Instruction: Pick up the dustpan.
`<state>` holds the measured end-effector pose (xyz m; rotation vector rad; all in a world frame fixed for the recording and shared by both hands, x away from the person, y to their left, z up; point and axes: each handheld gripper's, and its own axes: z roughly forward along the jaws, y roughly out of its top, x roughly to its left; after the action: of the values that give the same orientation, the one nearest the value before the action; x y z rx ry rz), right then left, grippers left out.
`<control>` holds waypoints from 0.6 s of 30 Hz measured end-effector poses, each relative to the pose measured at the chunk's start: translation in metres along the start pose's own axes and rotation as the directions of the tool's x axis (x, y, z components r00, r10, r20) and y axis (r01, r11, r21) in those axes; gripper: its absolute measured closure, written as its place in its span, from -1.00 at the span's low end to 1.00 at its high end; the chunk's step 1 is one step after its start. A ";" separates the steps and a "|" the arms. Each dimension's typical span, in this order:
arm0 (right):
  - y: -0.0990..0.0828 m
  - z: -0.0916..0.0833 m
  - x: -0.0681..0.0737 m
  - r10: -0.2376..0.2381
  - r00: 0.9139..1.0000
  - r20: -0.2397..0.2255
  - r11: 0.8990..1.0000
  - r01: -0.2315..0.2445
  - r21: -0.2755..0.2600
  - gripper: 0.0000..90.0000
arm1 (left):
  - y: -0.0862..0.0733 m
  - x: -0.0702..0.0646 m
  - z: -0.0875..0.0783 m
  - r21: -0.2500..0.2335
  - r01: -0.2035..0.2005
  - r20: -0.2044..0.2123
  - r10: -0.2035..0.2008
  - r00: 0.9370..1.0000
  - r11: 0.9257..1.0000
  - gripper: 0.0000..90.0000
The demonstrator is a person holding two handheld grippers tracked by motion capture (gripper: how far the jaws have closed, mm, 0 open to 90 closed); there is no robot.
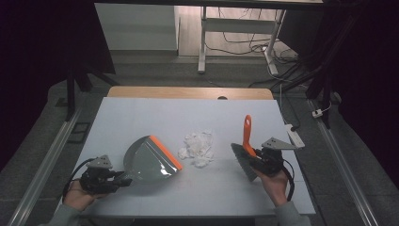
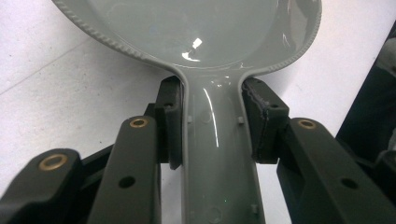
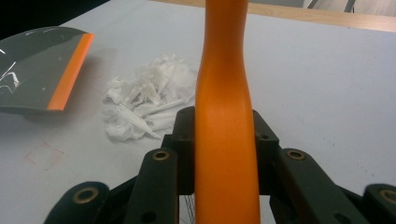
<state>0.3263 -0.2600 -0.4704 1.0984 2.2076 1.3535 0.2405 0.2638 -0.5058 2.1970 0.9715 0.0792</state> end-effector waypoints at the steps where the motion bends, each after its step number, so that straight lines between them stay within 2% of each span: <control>1: 0.000 0.001 0.000 -0.003 1.000 0.003 1.000 0.003 0.003 0.56 | 0.000 0.000 0.000 0.000 0.000 0.000 0.000 1.000 1.000 0.37; 7: 0.000 0.003 0.000 0.001 1.000 0.001 1.000 -0.001 0.006 0.56 | 0.003 -0.004 0.005 0.017 -0.028 0.014 0.028 1.000 0.999 0.37; 11: -0.001 0.004 0.000 0.004 1.000 0.001 1.000 -0.004 0.010 0.56 | 0.006 -0.006 0.009 0.023 -0.026 0.015 0.025 1.000 0.999 0.37; 16: 0.000 0.003 0.000 0.002 1.000 0.005 1.000 -0.002 0.005 0.56 | 0.009 -0.008 0.011 0.030 -0.046 0.027 0.045 0.999 0.998 0.37; 18: 0.000 0.003 -0.001 0.006 1.000 0.000 1.000 -0.006 0.005 0.56 | 0.009 -0.008 0.013 0.034 -0.037 0.028 0.036 0.999 0.999 0.37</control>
<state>0.3288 -0.2589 -0.4718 1.1084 2.2105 1.3506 0.2445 0.2467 -0.5075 2.2423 0.9240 0.0495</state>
